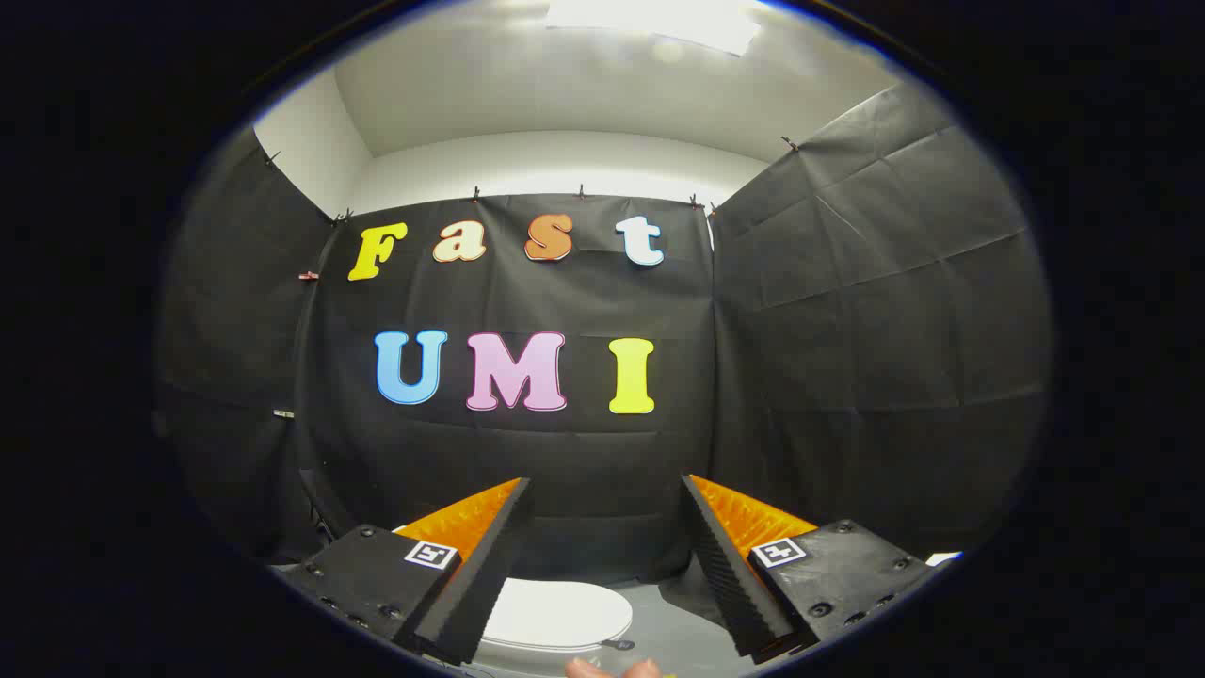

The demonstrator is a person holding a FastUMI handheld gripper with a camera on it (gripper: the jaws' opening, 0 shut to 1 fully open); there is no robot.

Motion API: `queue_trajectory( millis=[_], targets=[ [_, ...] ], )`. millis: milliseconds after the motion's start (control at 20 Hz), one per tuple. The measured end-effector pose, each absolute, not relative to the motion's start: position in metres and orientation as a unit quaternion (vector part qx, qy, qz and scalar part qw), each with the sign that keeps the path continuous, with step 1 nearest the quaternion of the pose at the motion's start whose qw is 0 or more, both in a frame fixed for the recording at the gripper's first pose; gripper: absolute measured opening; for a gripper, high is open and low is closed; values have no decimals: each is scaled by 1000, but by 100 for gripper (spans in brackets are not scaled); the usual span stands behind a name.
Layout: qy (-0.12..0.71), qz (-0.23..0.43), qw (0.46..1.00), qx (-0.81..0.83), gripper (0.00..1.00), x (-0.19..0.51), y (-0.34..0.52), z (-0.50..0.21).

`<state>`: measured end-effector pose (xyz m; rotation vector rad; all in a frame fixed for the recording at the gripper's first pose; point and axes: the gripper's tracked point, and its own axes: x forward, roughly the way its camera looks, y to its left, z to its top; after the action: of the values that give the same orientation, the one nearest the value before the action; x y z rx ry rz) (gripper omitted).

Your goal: Open the toilet lid.

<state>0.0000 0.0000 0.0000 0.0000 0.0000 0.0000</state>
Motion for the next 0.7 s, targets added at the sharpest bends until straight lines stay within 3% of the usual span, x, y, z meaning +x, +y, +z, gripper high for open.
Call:
queue_trajectory(
  millis=[700],
  targets=[
    [5, 4, 1000, -3, 98, 0, 1, -4]
  ],
)
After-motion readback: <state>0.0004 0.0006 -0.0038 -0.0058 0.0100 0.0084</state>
